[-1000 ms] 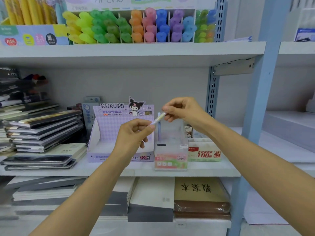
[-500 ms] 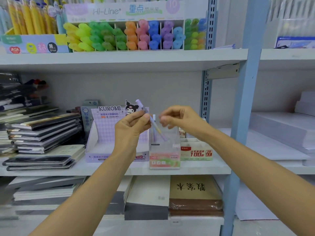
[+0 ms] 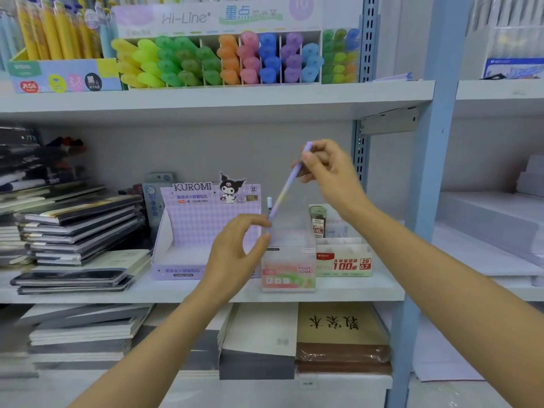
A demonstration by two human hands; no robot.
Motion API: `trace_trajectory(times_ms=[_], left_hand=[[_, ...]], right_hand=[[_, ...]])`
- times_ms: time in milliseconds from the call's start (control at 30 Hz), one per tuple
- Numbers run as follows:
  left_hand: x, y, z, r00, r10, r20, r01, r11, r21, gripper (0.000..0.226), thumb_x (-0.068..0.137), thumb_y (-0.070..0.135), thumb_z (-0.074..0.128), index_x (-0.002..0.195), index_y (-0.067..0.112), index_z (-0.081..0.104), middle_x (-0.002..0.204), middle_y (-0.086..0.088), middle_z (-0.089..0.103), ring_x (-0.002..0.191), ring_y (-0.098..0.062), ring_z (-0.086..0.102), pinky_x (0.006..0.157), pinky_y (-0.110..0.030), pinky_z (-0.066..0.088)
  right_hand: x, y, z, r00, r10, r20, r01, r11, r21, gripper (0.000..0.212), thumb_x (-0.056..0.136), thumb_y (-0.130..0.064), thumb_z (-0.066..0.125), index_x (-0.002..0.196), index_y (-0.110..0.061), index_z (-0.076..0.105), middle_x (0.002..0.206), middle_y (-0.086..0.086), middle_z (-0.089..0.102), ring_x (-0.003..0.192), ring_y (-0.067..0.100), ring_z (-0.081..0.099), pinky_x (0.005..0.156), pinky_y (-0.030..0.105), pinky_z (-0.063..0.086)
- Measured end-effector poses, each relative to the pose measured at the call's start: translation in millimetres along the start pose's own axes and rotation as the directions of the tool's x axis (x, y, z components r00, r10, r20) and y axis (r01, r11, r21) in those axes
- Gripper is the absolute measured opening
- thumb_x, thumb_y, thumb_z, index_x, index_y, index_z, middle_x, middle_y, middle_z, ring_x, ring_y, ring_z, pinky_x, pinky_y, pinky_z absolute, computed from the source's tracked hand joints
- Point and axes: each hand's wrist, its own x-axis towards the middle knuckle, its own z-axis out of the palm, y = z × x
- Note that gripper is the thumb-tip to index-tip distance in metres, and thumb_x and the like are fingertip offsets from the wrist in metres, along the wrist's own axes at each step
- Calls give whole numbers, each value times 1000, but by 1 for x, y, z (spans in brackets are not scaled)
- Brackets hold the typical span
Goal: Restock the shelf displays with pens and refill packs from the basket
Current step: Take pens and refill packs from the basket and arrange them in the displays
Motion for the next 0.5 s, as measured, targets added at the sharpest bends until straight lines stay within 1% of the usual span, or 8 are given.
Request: trace_trajectory(times_ms=[33,100,200,267,367,400,433,500], left_hand=[[-6,-5,0,997,65,35,-68,993,100,17,94,21,61,110,26,64,118,14,63,112,4,53,93,-7,35],[-15,-12,2,987,143,78,-158,955,252,22,92,16,64,113,20,67,123,9,64,119,-7,54,99,-18,38],[-18,-17,5,978,193,75,-207,920,332,25,88,10,70,113,16,69,124,5,65,124,-14,54,102,-28,42],[-17,-18,5,973,223,63,-231,914,332,26,85,7,72,110,14,70,121,3,67,125,-17,54,103,-24,39],[-16,-18,4,973,219,67,-229,927,298,24,84,6,73,106,15,71,117,4,68,124,-15,55,95,-2,33],[-15,-18,4,974,217,69,-228,931,286,23,84,6,73,105,15,72,116,4,69,124,-13,54,92,2,33],[-15,-19,4,974,216,69,-227,935,272,23,84,6,73,105,15,72,116,4,69,124,-11,54,89,3,34],[-15,-19,4,974,218,65,-227,943,244,22,85,6,72,106,15,71,115,5,68,123,-7,53,85,0,39]], right_hand=[[3,4,-3,1000,10,-22,-11,1000,-29,19,99,-10,50,112,5,52,94,18,69,81,19,68,71,25,57],[3,16,-1,997,73,3,-72,989,-131,14,97,-10,55,107,-1,56,91,15,71,76,17,70,70,25,59],[-5,40,12,986,162,49,-145,957,-250,7,94,-10,61,100,-8,59,85,12,72,74,19,71,74,33,60],[-7,53,20,985,162,67,-136,948,-288,5,94,-10,60,98,-8,58,85,13,72,77,21,71,78,36,60],[-5,62,26,986,112,121,-54,913,-405,2,96,-11,56,97,-9,57,84,12,72,77,20,71,80,38,59],[-3,62,26,983,102,152,-25,898,-438,3,96,-10,56,97,-7,57,84,12,72,77,21,72,80,39,58],[0,62,25,977,99,186,-2,887,-462,5,96,-8,55,97,-5,58,85,13,72,77,22,72,81,41,58],[7,61,22,962,109,249,29,870,-492,8,96,-6,53,98,0,59,84,14,71,78,23,72,81,42,58]])
